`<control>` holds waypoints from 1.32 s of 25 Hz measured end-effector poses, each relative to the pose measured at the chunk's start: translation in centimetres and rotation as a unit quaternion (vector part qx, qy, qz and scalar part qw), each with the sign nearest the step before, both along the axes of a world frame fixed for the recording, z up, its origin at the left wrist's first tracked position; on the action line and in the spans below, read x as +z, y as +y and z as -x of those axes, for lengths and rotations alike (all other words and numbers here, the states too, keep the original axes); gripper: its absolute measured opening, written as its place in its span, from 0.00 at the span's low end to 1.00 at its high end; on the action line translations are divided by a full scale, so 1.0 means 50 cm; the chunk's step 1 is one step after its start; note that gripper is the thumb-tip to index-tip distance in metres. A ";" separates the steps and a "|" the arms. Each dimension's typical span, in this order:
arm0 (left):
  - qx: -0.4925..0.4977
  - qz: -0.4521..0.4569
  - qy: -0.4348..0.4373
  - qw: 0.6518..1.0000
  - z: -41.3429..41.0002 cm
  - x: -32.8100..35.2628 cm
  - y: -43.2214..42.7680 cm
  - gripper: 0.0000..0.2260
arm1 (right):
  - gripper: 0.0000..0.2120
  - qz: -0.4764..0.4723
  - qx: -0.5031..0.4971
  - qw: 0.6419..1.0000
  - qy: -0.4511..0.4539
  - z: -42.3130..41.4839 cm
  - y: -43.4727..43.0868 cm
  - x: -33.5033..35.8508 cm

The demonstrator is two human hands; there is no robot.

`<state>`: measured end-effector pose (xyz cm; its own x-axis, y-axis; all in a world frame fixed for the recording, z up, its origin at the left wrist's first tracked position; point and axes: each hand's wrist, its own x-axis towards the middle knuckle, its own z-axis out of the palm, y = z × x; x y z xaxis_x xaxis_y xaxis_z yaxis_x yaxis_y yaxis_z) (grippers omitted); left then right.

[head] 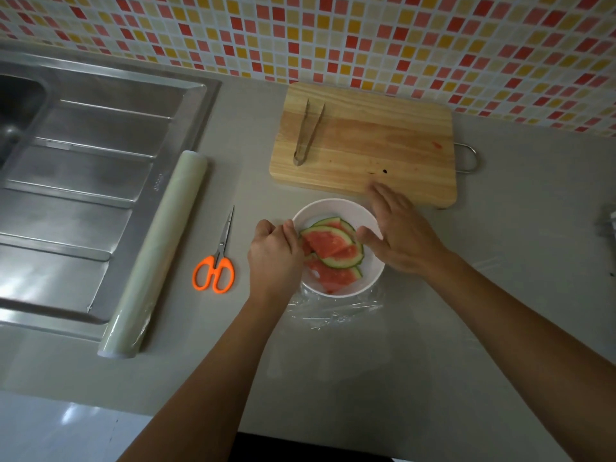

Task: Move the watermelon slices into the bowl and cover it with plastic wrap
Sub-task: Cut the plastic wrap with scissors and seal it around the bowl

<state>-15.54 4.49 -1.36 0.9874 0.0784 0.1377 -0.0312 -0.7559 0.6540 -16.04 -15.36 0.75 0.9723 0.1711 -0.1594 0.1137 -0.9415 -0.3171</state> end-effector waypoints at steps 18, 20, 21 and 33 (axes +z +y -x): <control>-0.020 -0.011 0.004 1.000 0.000 -0.003 0.003 0.17 | 0.49 0.020 -0.052 0.998 -0.017 0.034 0.091 -0.007; -0.019 -0.009 0.002 1.000 0.001 -0.004 0.003 0.17 | 0.50 -0.054 -0.109 0.993 -0.011 0.037 0.084 -0.009; -0.019 -0.007 0.002 1.000 0.002 -0.005 0.003 0.17 | 0.48 -0.101 -0.138 0.985 -0.010 0.038 0.081 -0.011; 0.002 0.022 -0.001 1.000 0.009 -0.009 -0.013 0.16 | 0.49 -0.549 -0.247 0.797 0.045 0.072 0.056 -0.060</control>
<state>-16.00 3.82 -1.80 0.9867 0.0890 0.1362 -0.0291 -0.7270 0.6860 -19.66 -12.57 -2.24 0.9571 -0.1452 -0.2508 -0.2552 -0.0125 -0.9668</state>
